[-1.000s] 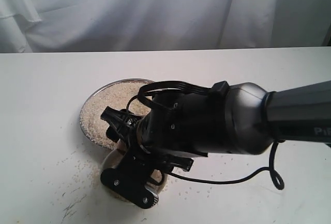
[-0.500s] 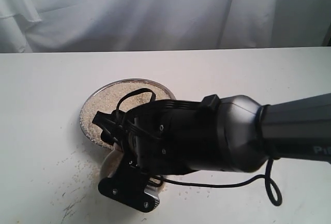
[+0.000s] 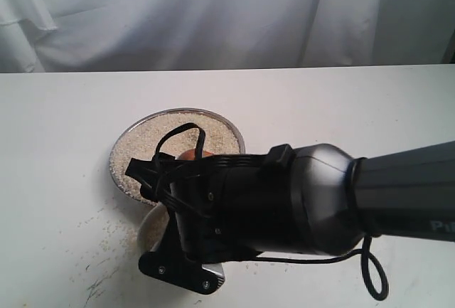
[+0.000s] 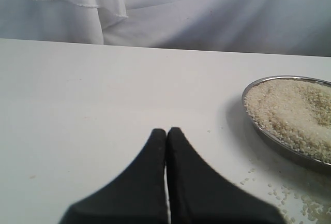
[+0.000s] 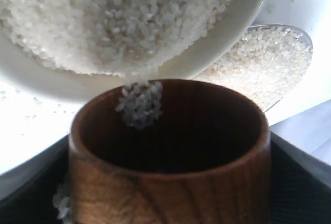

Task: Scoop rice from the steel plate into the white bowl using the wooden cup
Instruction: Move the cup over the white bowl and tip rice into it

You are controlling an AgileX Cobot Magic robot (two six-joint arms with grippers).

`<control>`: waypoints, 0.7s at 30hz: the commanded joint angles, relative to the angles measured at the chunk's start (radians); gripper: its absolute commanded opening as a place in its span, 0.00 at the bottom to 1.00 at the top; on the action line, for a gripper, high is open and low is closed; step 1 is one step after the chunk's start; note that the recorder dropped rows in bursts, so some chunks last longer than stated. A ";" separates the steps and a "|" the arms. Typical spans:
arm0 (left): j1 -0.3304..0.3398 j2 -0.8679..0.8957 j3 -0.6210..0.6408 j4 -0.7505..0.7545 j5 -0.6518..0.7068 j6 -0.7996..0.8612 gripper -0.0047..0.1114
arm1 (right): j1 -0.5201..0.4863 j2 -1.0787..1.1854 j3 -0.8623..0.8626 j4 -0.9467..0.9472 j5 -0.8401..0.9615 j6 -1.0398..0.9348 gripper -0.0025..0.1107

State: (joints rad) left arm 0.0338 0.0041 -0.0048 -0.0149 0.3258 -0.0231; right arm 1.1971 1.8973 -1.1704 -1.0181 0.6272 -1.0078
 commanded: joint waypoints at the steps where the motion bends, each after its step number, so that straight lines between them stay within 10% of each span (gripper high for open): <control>1: 0.002 -0.004 0.005 -0.002 -0.007 0.000 0.04 | 0.018 -0.033 0.005 -0.038 0.011 0.028 0.02; 21: 0.002 -0.004 0.005 -0.002 -0.007 0.000 0.04 | 0.037 -0.048 0.005 -0.069 0.051 0.178 0.02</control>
State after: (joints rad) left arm 0.0338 0.0041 -0.0048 -0.0149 0.3258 -0.0231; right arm 1.2327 1.8631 -1.1704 -1.0765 0.6775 -0.9428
